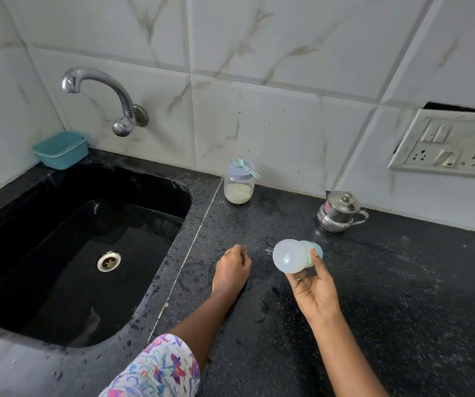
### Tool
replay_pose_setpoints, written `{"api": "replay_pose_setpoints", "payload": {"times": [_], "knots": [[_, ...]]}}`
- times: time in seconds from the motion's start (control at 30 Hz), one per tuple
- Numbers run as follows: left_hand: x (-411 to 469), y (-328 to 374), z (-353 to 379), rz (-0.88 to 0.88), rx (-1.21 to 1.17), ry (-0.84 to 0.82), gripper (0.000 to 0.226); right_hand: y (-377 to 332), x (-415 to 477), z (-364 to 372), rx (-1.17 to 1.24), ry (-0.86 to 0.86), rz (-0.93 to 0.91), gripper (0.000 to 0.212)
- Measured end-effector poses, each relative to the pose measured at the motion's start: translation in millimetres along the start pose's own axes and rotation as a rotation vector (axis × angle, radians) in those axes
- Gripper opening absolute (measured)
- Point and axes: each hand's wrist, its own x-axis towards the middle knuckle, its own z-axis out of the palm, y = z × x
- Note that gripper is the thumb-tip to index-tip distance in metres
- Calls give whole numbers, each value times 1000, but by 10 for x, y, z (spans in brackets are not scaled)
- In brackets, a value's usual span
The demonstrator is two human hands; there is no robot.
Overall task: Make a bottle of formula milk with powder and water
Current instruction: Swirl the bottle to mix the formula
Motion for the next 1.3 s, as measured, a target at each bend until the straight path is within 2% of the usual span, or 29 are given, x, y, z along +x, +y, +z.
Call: {"api": "replay_pose_setpoints", "payload": {"times": [0.07,0.2,0.33,0.47,0.5,0.67,0.8,0.93,1.1,1.23,1.3], "knots": [[0,-1,1,0,-1,-1,10,24,-6,15,-43,-4,-19,44],[-5,-1,-1,2,-2,1,10,28,22,7,-160,80,-169,65],[2,-8,6,7,2,4,9,96,14,-23,-90,113,-194,69],[-3,-5,3,5,2,1,9,116,-43,-88,-421,63,-252,84],[-4,-6,2,7,3,1,9,113,-51,-97,-440,66,-266,86],[-4,-5,3,19,8,8,11,154,7,-103,-189,126,-262,73],[-8,-3,6,8,4,14,11,153,-37,-75,-393,56,-259,80],[-8,2,2,12,3,12,11,165,15,-70,-157,122,-281,69],[-10,2,-1,13,8,18,10,168,-39,-71,-356,47,-287,79],[-13,-1,-6,15,3,13,12,188,-8,-112,-202,122,-306,70],[-12,1,-7,11,3,12,12,185,-14,-123,-252,94,-296,72]]}}
